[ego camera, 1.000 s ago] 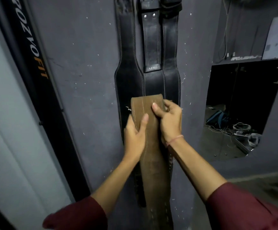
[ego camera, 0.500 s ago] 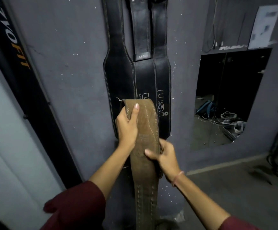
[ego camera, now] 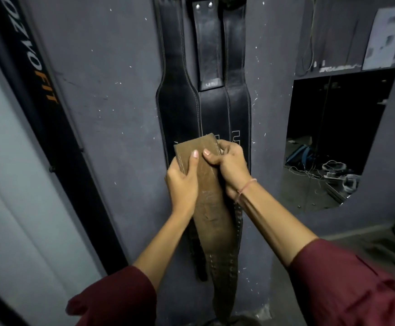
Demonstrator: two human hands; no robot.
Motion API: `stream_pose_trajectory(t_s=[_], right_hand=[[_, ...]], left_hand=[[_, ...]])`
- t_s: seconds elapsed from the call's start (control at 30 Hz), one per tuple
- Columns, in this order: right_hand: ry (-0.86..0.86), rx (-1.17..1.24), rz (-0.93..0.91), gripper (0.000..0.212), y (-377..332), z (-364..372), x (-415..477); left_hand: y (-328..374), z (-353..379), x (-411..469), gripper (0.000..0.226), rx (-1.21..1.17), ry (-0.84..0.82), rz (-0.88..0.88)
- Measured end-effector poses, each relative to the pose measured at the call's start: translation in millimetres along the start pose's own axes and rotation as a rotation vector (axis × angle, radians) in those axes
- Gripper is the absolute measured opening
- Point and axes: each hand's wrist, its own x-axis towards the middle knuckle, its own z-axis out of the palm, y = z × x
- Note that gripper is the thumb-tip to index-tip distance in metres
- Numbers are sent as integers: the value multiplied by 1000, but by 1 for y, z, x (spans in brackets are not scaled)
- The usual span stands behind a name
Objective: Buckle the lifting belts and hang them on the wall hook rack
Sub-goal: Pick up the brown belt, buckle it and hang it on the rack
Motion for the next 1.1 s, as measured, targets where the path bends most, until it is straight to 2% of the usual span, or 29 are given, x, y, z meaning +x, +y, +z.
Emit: stream_pose_trajectory(t_s=[0.17, 0.23, 0.33, 0.43, 0.5, 0.57, 0.6, 0.67, 0.73, 0.83, 0.9, 1.03, 1.1], right_hand=[[124, 16, -97, 22, -3, -2, 9], [141, 14, -102, 22, -3, -8, 11], [79, -27, -101, 24, 2, -17, 1], [6, -10, -107, 27, 12, -26, -15], [-21, 1, -130, 28, 19, -33, -22], [-40, -7, -129, 27, 26, -39, -27], [-44, -4, -119, 27, 29, -42, -29], [-42, -10, -72, 28, 32, -48, -32], [-38, -39, 25, 31, 31, -49, -31], [7, -70, 206, 53, 19, -45, -15], [14, -54, 231, 49, 8, -41, -4], [71, 22, 125, 34, 13, -35, 2], [49, 0, 41, 25, 18, -33, -5]], left_hand=[[-42, -2, -57, 11, 5, -63, -75], [-50, -1, -69, 20, 5, -90, -113], [-30, 6, -48, 41, -78, -106, -202], [0, 13, 5, 37, -116, -95, -279], [19, 15, 32, 31, -135, -38, -439], [24, 16, 51, 23, -149, -74, -707], [23, 15, 55, 26, -166, -150, -816], [18, 16, 54, 45, -177, -255, -911], [15, 19, 40, 37, -196, -224, -881], [11, 22, 12, 24, -247, -176, -647], [15, 22, -7, 24, -249, -233, -549], [17, 18, -13, 15, -224, -127, -569], [17, 12, -3, 40, -205, -128, -702]])
